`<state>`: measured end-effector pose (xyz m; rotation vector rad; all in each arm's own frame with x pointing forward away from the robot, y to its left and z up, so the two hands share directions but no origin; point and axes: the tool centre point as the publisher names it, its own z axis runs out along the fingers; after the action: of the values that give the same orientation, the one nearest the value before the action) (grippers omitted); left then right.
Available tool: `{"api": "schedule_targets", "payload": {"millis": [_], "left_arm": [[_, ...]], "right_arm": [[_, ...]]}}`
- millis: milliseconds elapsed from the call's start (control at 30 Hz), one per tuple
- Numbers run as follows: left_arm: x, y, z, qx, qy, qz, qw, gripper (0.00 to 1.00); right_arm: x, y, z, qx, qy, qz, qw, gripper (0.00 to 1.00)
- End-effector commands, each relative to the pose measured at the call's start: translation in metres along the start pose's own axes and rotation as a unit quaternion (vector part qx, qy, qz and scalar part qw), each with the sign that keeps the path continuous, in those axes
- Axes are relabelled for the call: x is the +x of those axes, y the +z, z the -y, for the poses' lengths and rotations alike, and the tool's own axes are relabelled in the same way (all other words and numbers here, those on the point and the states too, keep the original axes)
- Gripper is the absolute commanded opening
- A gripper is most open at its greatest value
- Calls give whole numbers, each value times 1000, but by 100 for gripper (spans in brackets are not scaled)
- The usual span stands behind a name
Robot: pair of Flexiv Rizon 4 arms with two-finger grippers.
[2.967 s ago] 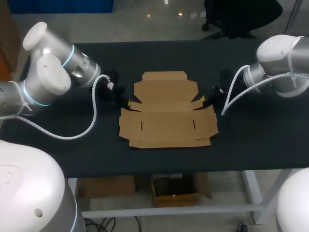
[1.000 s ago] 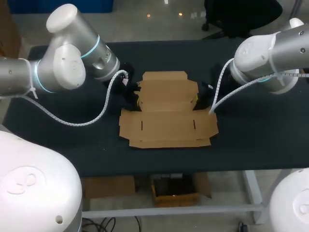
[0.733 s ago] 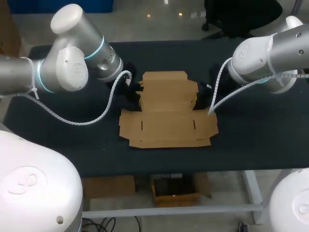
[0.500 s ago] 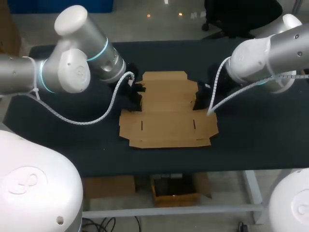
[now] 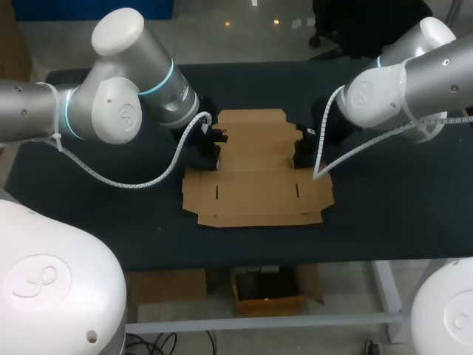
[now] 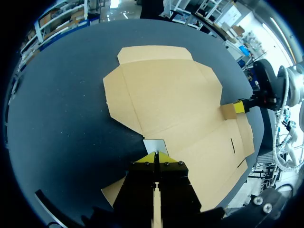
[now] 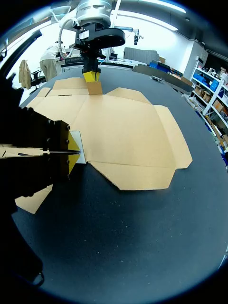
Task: Assemble the packaging by folding the flat box into shape, placing the metal phone stand inside, and closing the box properly
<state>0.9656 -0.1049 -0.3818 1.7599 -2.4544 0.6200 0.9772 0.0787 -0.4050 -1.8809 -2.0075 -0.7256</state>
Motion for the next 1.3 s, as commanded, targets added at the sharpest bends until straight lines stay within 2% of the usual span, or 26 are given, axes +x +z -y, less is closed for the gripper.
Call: {"api": "schedule_targets", "payload": {"millis": [33, 400, 867, 1300], "left_arm": [[6, -1, -1, 0, -1, 15, 1000, 0], [10, 4, 0, 0, -5, 26, 1000, 0], [11, 19, 8, -8, -12, 37, 999, 0], [10, 29, 9, -16, -22, 45, 999, 0]], "right_arm": [[2, 4, -2, 1, 2, 7, 1000, 0], [9, 10, -3, 6, -1, 27, 1000, 0], [14, 12, 3, 2, 11, 63, 998, 0], [8, 23, 5, 8, 28, 84, 996, 0]]}}
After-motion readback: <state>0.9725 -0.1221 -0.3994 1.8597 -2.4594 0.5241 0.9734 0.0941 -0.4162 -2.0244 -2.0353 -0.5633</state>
